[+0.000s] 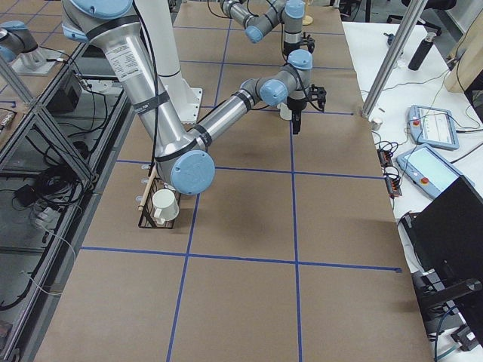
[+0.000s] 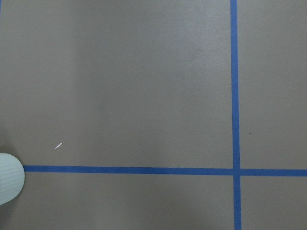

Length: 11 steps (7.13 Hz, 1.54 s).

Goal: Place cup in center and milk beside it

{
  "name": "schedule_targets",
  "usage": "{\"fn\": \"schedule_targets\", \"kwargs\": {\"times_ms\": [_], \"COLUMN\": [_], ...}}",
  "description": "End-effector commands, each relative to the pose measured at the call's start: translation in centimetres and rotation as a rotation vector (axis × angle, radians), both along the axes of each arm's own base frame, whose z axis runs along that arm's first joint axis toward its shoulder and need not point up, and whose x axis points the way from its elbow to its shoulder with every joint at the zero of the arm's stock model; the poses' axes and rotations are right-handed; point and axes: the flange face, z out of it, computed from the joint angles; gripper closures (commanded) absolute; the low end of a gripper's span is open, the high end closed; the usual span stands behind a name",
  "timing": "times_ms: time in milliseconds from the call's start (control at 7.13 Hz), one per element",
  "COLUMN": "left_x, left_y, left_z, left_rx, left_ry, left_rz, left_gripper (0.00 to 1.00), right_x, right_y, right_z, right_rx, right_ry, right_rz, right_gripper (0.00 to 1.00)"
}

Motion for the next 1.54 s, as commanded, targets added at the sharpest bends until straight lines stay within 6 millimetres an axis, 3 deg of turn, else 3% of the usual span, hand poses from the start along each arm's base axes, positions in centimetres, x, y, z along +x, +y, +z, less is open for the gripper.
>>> {"fn": "schedule_targets", "kwargs": {"times_ms": [0,140,280,421,561,701,841,982,1122,1262,1402], "left_x": [-7.7,-13.2,-17.7,-22.9,-27.6,-33.4,-37.0,-41.8,-43.2,-44.1,-46.5], "left_y": [-1.1,-0.4,2.6,2.5,2.4,2.6,3.9,5.1,5.3,6.1,5.7], "left_z": [-0.4,1.3,4.5,9.5,16.2,21.8,27.4,33.8,39.1,43.0,46.3], "left_rx": [-0.018,-0.005,0.065,0.109,0.166,0.215,0.223,0.209,0.192,0.243,0.203], "left_ry": [0.048,0.036,-0.029,-0.103,-0.17,-0.213,-0.178,-0.188,-0.19,-0.206,-0.216], "left_rz": [-0.022,-0.038,0.028,0.059,0.137,0.178,0.218,0.163,0.161,0.193,0.158], "left_gripper": [0.01,0.01,0.01,0.01,0.01,0.01,0.01,0.01,0.01,0.01,0.01], "right_x": [0.8,0.5,1.1,1.5,3.2,6.8,12.2,18.2,21.6,24.7,27.4], "right_y": [0.0,0.3,1.0,1.1,1.2,1.2,1.5,2.5,3.7,4.6,6.8], "right_z": [0.1,0.1,1.7,2.4,4.3,9.1,13.5,17.0,20.6,23.1,26.2], "right_rx": [0.002,0.004,-0.009,-0.004,-0.031,-0.098,-0.154,-0.149,-0.129,-0.129,-0.151], "right_ry": [-0.001,-0.004,0.005,0.001,0.014,0.053,0.041,-0.016,0.01,0.023,0.032], "right_rz": [0.018,0.006,0.003,0.009,0.03,0.077,0.082,0.034,0.011,0.018,0.031], "right_gripper": [0.0,0.0,0.0,0.0,0.0,0.0,0.0,0.0,0.0,0.0,0.0]}}
